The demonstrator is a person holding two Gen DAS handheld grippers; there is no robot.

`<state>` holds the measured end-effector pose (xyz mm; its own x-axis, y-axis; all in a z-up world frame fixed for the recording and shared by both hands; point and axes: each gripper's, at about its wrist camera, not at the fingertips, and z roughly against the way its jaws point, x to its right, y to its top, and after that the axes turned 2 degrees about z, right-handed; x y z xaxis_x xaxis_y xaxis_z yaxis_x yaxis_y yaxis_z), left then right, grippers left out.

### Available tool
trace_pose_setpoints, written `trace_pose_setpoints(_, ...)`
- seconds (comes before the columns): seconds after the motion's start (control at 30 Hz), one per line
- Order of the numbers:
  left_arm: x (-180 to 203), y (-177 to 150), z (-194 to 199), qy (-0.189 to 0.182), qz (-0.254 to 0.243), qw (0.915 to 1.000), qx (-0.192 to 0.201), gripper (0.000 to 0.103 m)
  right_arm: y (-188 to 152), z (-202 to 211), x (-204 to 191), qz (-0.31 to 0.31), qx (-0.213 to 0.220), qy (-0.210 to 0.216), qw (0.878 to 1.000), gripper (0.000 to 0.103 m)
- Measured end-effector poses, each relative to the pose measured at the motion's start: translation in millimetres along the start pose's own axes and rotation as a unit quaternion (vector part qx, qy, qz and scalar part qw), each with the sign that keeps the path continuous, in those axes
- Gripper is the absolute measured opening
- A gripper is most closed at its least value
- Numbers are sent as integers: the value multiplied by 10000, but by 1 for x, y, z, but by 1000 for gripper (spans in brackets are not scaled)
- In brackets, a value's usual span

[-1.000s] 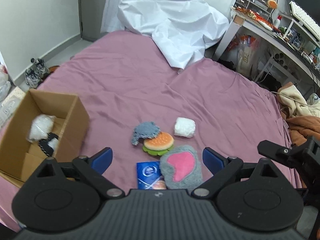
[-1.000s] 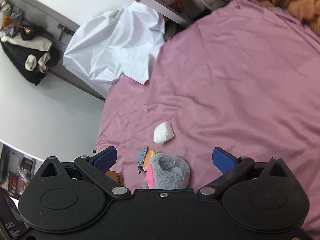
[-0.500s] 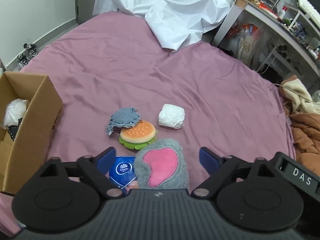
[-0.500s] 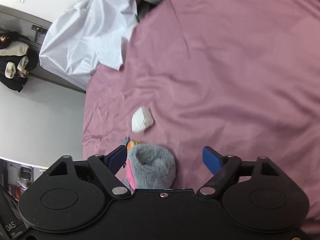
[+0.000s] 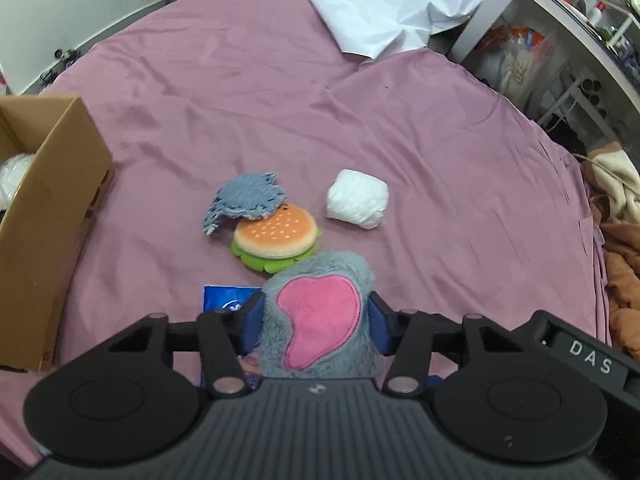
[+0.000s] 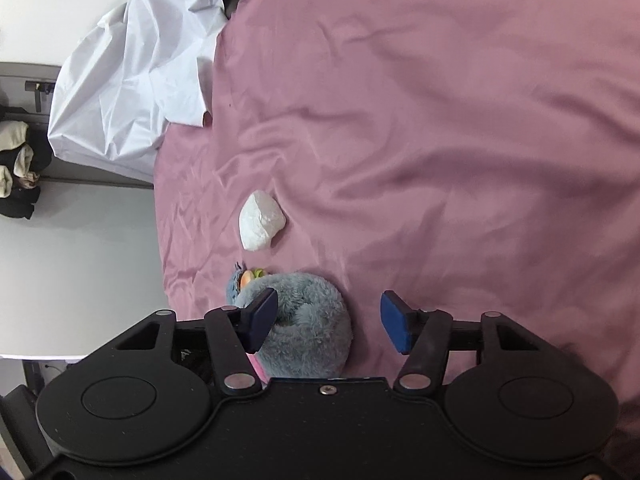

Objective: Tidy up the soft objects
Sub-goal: 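Close both tools on the grey plush and lift it, then carry the grey plush into the box and open both tools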

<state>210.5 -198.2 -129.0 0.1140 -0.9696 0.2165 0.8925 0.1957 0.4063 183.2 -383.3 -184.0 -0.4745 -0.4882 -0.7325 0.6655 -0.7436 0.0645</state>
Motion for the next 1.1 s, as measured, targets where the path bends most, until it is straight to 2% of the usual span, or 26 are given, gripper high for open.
trace_pose_setpoints(0.17, -8, 2, 8, 16, -31, 10000, 17, 42, -5, -8, -8, 124, -80, -31, 9999, 57)
trace_pose_setpoints(0.23, -14, 2, 11, 13, 14, 10000, 32, 33, -6, -12, -10, 145, -113, -41, 9998, 57)
trace_pose_setpoints(0.27, -16, 3, 12, 0, 39, 10000, 31, 25, -6, -13, -11, 144, -133, -37, 9998, 57)
trace_pose_setpoints(0.33, -21, 3, 14, -78, 141, 9999, 30, 23, -7, -17, -13, 161, -196, -30, 9997, 57)
trace_pose_setpoints(0.4, -26, 2, 16, -166, 230, 9996, 47, 20, -10, -21, -15, 189, -275, -20, 9994, 52)
trace_pose_setpoints(0.43, -29, 2, 17, -207, 278, 9994, 59, 20, -12, -23, -15, 196, -326, 1, 9993, 49)
trace_pose_setpoints(0.5, -32, 2, 19, -244, 325, 9991, 92, 20, -15, -27, -17, 234, -454, 100, 9986, 25)
trace_pose_setpoints(0.63, -36, 5, 35, -345, 276, 9984, 361, 19, -23, -17, -36, 760, -281, 255, 9964, 21)
trace_pose_setpoints(0.83, -51, 17, 63, -463, 356, 9957, 725, 19, -29, -4, -61, 1201, -78, 688, 9903, 19)
trace_pose_setpoints(1.1, -78, 22, 89, -485, 535, 9918, 1051, 19, -47, 3, -91, 1649, -9, 1006, 9812, 19)
